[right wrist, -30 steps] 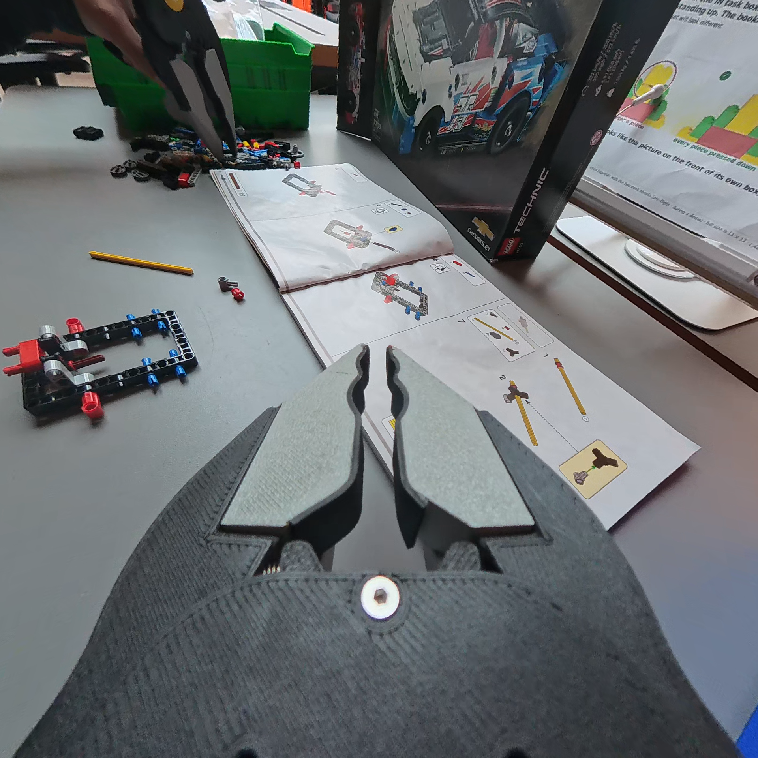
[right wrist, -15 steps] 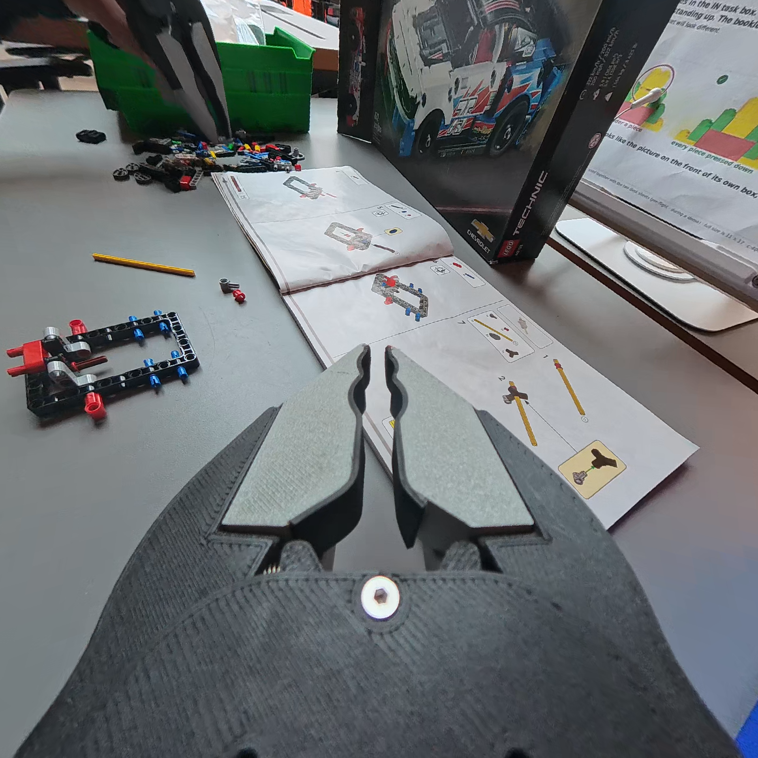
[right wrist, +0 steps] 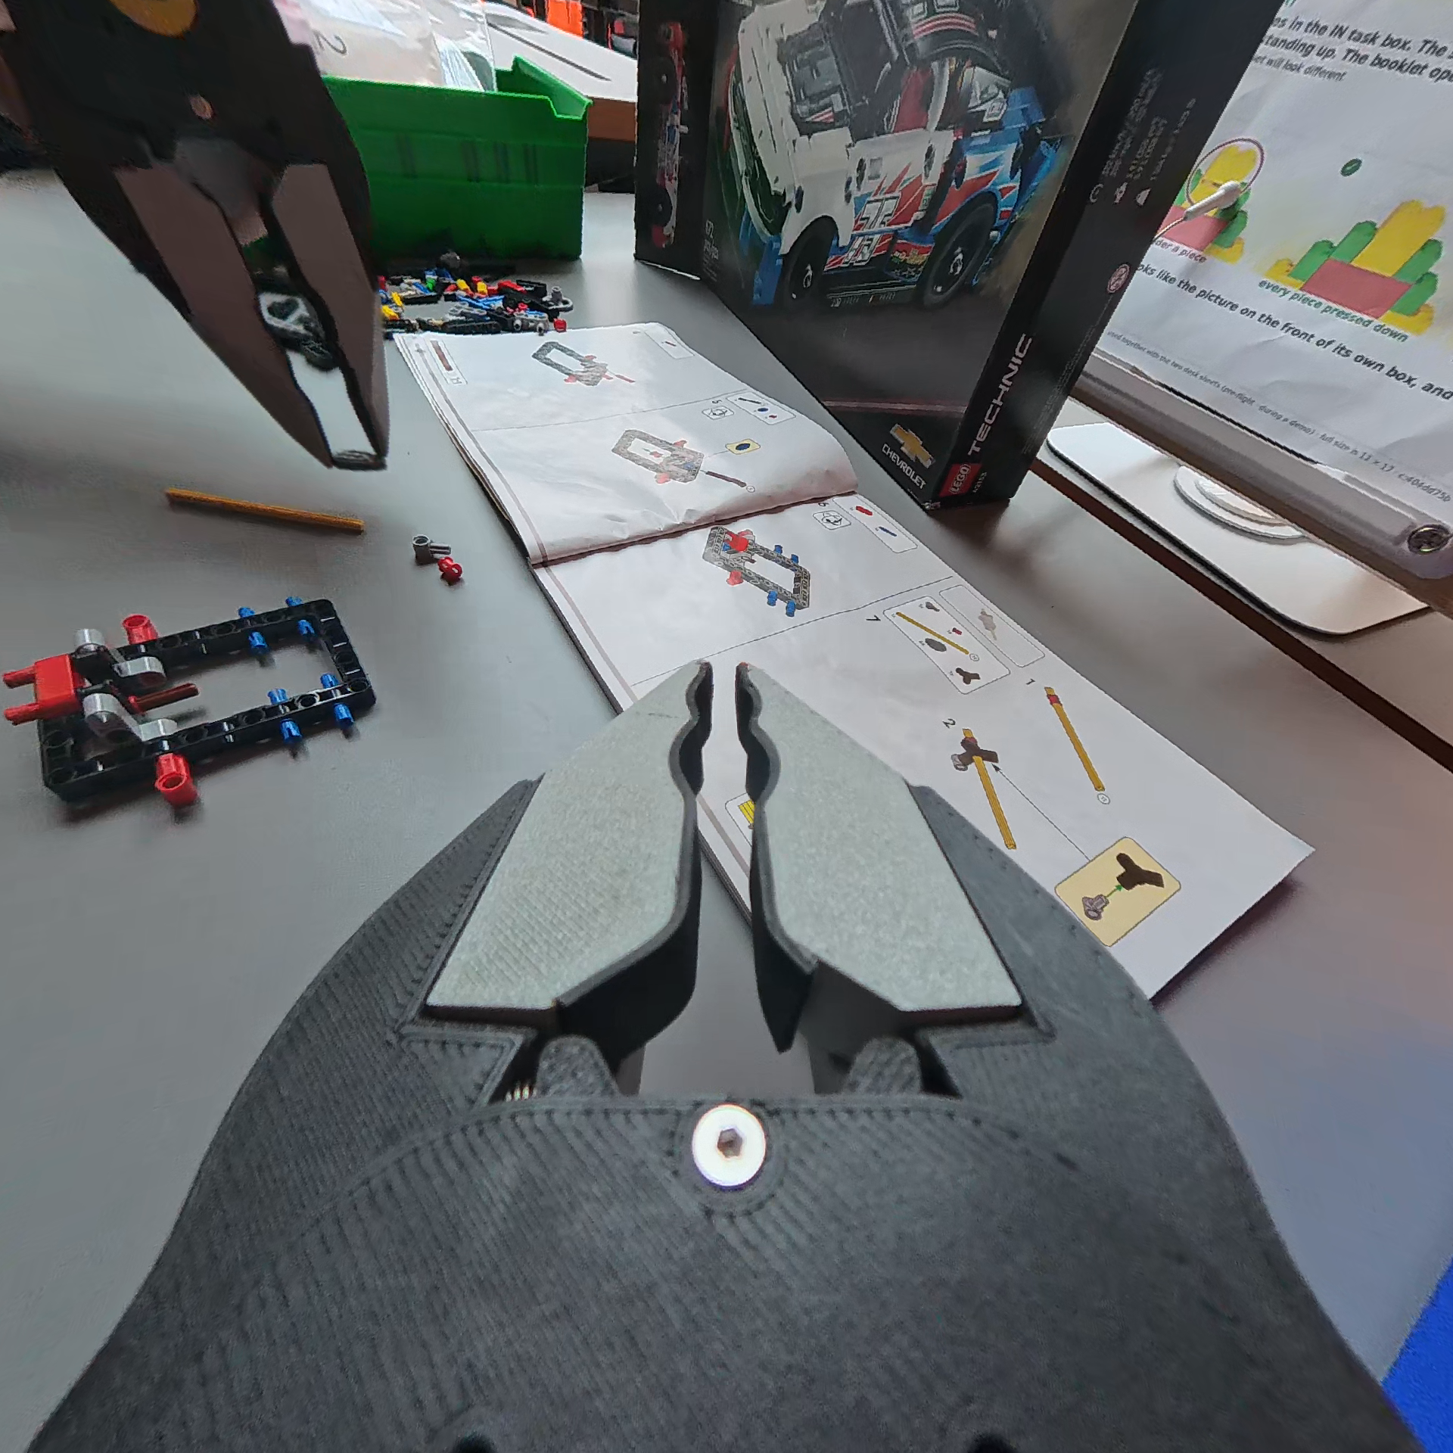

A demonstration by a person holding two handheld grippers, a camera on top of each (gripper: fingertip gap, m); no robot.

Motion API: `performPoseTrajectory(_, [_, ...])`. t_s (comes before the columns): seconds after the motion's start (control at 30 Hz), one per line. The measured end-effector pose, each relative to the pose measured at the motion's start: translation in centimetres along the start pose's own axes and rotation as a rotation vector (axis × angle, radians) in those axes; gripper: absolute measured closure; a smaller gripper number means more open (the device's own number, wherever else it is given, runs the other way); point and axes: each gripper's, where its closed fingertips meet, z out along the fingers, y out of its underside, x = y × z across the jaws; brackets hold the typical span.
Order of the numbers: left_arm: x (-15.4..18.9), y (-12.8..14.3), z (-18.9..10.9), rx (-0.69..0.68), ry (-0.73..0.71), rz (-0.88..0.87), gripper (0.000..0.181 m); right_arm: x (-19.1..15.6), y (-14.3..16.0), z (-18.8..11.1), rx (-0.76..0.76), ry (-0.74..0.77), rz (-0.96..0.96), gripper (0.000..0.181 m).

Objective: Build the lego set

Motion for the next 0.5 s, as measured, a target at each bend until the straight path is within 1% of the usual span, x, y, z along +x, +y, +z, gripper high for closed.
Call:
performPoseTrajectory(0.1, [0.5,-1.6,0.2,0.022,0.052,0.015,0.165,-0.1,-0.2,-0.1,0.004,0.001,-0.005,0.18])
performPoseTrajectory(0.2, [0.2,-1.6,0.7,-0.019,0.051,0.041,0.164,-0.2,-0.3,-0.2,0.006,0.001,-0.011,0.18])
performPoseTrajectory(0.37, [-0.1,-1.0,1.7,-0.036,0.085,0.01,0.16,-0.3,-0.3,-0.1,0.001,0.0,-0.021,0.181])
performPoseTrajectory(0.43, [-0.2,-1.0,1.2,-0.015,0.082,-0.008,0.161,-0.3,-0.3,-0.2,0.0,0.001,-0.024,0.181])
performPoseTrajectory(0.5, [-0.1,-0.7,-0.2,0.013,0.059,-0.021,0.161,-0.3,-0.3,-0.2,0.002,0.003,-0.024,0.181])
